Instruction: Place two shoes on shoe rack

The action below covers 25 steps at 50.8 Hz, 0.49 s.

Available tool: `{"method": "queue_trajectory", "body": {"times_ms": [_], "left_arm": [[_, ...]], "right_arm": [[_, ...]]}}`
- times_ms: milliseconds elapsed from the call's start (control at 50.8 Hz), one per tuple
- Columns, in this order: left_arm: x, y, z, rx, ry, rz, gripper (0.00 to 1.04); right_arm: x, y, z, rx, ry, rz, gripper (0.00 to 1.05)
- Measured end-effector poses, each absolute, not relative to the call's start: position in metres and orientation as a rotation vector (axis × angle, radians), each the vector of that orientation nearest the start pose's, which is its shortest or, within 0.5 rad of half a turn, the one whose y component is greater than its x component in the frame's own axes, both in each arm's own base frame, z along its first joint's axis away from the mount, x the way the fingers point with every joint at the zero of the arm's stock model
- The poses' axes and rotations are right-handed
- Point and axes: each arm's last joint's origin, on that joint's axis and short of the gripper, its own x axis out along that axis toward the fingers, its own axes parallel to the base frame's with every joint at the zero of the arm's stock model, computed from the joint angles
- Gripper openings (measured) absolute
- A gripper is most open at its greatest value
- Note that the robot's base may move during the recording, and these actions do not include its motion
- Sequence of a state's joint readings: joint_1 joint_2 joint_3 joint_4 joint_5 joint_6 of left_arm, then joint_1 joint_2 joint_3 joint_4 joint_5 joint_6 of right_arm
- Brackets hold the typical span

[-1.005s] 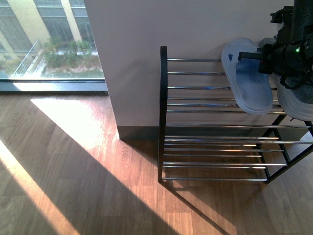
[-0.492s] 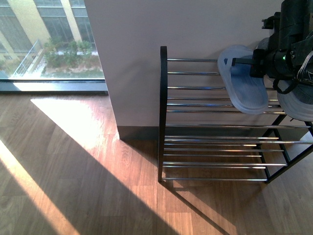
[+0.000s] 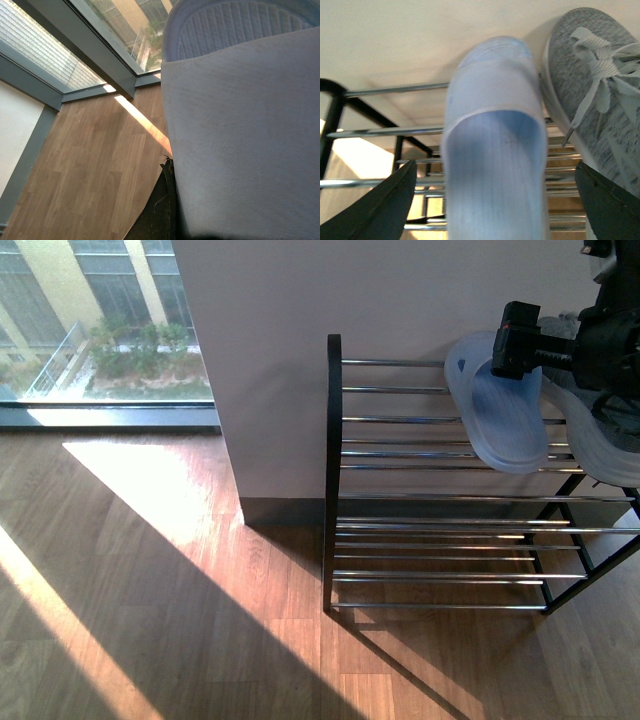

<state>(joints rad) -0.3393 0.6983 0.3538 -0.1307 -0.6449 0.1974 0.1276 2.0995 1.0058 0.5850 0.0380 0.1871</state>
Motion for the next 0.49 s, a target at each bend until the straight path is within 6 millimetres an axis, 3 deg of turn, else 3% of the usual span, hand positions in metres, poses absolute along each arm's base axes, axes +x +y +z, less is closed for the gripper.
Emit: {"method": "queue_trajectory", "body": {"times_ms": [158,256,335,492], "left_arm": [[0.147,-0.033,0.205,0.418,0.450,0.258,0.02],[0.147,-0.033,0.205,0.418,0.450,0.258,0.02],[0.147,-0.033,0.205,0.418,0.450,0.258,0.02],[0.147,-0.033,0.205,0.418,0.450,0.258,0.02]], "right_arm": [[0.340,0.050,0.121,0.208,0.441,0.227,0.96],[0.292,0.042,0.139,0.220,0.368,0.320,0.96],[0.260,0.031,0.143,0.230,0.352,0.337,0.96],[0.218,0.011,0.147,0.248,0.287,0.309,0.96]]}}
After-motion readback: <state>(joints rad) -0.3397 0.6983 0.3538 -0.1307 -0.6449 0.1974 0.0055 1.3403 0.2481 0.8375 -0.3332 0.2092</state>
